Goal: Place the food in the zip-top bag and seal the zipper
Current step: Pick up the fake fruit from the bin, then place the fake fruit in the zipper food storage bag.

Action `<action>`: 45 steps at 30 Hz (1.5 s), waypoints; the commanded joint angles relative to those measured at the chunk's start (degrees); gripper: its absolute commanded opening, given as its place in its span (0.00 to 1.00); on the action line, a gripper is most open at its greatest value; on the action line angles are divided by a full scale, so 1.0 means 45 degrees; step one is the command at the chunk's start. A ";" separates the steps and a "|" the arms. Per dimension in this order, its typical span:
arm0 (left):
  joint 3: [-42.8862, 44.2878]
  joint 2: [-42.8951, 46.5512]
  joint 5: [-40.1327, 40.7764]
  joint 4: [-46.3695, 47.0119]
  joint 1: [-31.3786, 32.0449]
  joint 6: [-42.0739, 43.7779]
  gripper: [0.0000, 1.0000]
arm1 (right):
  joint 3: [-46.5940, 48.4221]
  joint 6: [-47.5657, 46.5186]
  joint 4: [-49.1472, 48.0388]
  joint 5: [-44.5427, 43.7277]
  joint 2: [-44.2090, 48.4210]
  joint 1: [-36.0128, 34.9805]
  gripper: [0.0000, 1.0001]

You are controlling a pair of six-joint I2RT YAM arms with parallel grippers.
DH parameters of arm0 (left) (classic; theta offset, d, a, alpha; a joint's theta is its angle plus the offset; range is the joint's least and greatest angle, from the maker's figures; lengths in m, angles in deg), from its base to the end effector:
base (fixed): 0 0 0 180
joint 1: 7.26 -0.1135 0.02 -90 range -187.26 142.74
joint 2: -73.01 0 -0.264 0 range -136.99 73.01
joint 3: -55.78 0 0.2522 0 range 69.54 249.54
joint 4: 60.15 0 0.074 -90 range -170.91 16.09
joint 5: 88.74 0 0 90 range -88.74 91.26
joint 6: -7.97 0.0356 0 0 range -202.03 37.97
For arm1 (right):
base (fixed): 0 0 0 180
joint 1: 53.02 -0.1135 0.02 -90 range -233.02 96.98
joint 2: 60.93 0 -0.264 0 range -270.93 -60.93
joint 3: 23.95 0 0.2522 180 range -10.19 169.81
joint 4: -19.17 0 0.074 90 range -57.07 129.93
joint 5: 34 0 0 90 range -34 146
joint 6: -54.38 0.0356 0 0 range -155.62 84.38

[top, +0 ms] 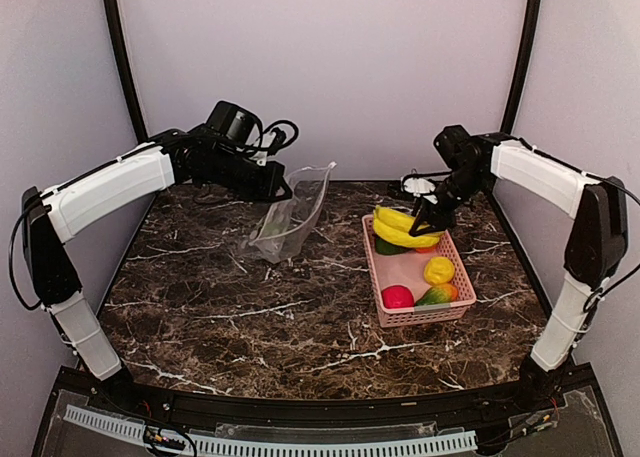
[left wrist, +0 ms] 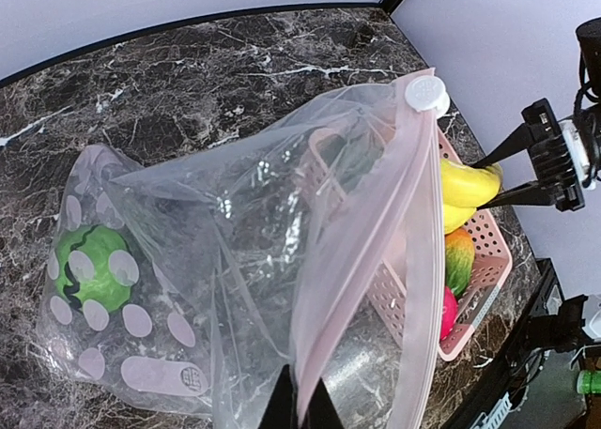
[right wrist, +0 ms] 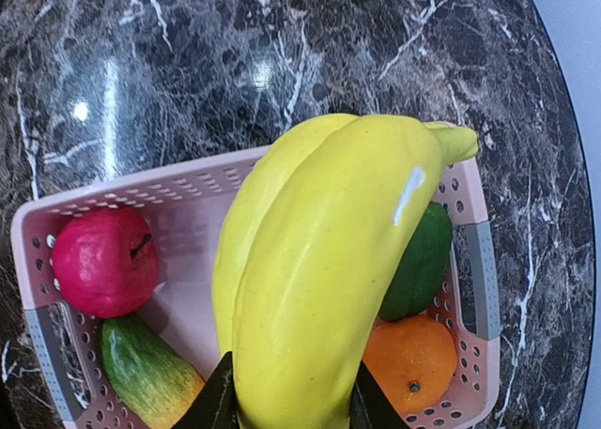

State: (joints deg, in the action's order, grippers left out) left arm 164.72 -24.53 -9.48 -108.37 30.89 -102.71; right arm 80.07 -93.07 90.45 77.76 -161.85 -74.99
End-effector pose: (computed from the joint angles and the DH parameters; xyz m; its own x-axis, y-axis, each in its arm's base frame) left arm 0.3019 -0.2456 0.3598 -0.6967 0.1060 -0.7095 0.5111 0.7674 -0.3872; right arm 0.3304 0.1475 0.2870 -0.0626 -0.8694 -0.4901 -0.9814 0.1429 -0.1281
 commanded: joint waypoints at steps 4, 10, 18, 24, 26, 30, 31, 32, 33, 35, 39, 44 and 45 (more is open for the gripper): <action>-0.0041 0.0054 -0.0301 0.0878 -0.0025 -0.0574 0.01 | 0.2841 0.1261 0.2116 0.5275 0.0906 0.0029 0.25; -0.0496 0.0115 -0.0214 0.2156 -0.0021 -0.0695 0.01 | 0.5196 0.3397 0.3264 0.9385 0.0309 -0.0285 0.23; -0.0877 0.0103 -0.0767 0.3091 -0.0005 -0.0626 0.01 | 0.4962 0.5832 0.2697 1.2032 -0.0822 -0.0840 0.21; -0.1147 0.0350 -0.1201 0.3568 0.0070 -0.0603 0.01 | 0.5265 0.7480 0.2271 1.2948 -0.1984 -0.1045 0.20; -0.1243 0.0496 -0.1389 0.3838 0.0149 -0.0486 0.01 | 0.5269 0.8239 0.2162 1.3151 -0.2418 -0.1116 0.20; -0.1301 0.0694 -0.1342 0.3968 0.0331 -0.0190 0.01 | 0.5616 0.9254 0.2411 1.2938 -0.3180 -0.1179 0.20; -0.1334 0.0716 -0.1304 0.3966 0.0350 -0.0110 0.01 | 0.5601 0.9579 0.2311 1.2726 -0.3266 -0.1184 0.20; -0.1350 0.0761 -0.1284 0.3976 0.0389 -0.0071 0.01 | 0.5459 1.0034 0.2079 1.2440 -0.3291 -0.1180 0.20; -0.1386 0.0777 -0.1260 0.3978 0.0409 0.0022 0.01 | 0.5249 1.0487 0.1771 1.2029 -0.3243 -0.1189 0.21; -0.1443 0.0811 -0.1296 0.3970 0.0487 0.0241 0.01 | 0.4829 1.1233 0.1298 1.1405 -0.3116 -0.1176 0.22; -0.1589 0.0807 -0.1438 0.3901 0.0737 0.0756 0.01 | 0.4255 1.1883 0.0981 1.0409 -0.3016 -0.1190 0.23; -0.1546 0.0608 -0.1480 0.3743 0.1099 0.0913 0.01 | 0.3621 1.2686 0.0667 0.8905 -0.3060 -0.1210 0.23; -0.1524 0.0480 -0.1519 0.3747 0.1154 0.0898 0.01 | 0.3549 1.2757 0.0582 0.8796 -0.3083 -0.1210 0.24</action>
State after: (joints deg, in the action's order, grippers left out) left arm 158.58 -23.52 -14.86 -91.56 34.85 -100.40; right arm 98.01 -39.87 95.67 123.38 -176.91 -79.98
